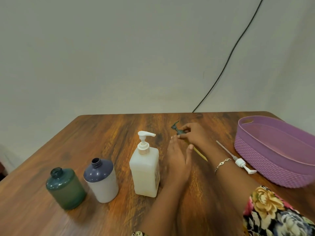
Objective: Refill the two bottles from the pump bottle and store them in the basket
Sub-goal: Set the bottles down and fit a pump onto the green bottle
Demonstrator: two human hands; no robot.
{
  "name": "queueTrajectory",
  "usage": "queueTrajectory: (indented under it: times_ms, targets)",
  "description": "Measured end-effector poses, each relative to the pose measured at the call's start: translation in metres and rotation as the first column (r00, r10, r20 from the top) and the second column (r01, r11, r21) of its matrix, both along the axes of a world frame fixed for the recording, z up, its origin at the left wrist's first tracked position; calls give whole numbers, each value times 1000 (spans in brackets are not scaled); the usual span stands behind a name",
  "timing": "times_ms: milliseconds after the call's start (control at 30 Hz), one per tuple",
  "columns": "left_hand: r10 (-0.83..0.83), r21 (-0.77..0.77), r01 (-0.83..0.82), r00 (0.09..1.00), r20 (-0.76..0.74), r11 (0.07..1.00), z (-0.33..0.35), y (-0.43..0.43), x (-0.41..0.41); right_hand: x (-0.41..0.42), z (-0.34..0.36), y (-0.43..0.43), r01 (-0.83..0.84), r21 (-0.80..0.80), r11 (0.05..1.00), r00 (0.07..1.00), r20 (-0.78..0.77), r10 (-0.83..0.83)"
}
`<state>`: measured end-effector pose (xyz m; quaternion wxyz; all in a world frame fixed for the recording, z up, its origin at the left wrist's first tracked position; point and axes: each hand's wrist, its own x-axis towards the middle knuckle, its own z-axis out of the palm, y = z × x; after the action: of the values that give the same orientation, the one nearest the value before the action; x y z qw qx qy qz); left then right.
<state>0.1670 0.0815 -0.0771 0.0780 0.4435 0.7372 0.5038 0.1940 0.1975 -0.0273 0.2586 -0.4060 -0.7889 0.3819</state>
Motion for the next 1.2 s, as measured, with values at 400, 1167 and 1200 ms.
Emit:
queueTrajectory:
  times_ms: [400, 1167, 1200]
  targets:
    - [106, 271, 40, 859, -501, 962, 30, -42, 18, 43, 99, -69, 26, 89, 996, 911, -412, 13]
    - [396, 479, -277, 903, -166, 833, 45, -190, -84, -43, 109, -223, -331, -48, 942, 734, -641, 225]
    - [406, 480, -296, 902, -143, 826, 43, -195, -90, -49, 108, -227, -335, -46, 941, 733, -640, 229]
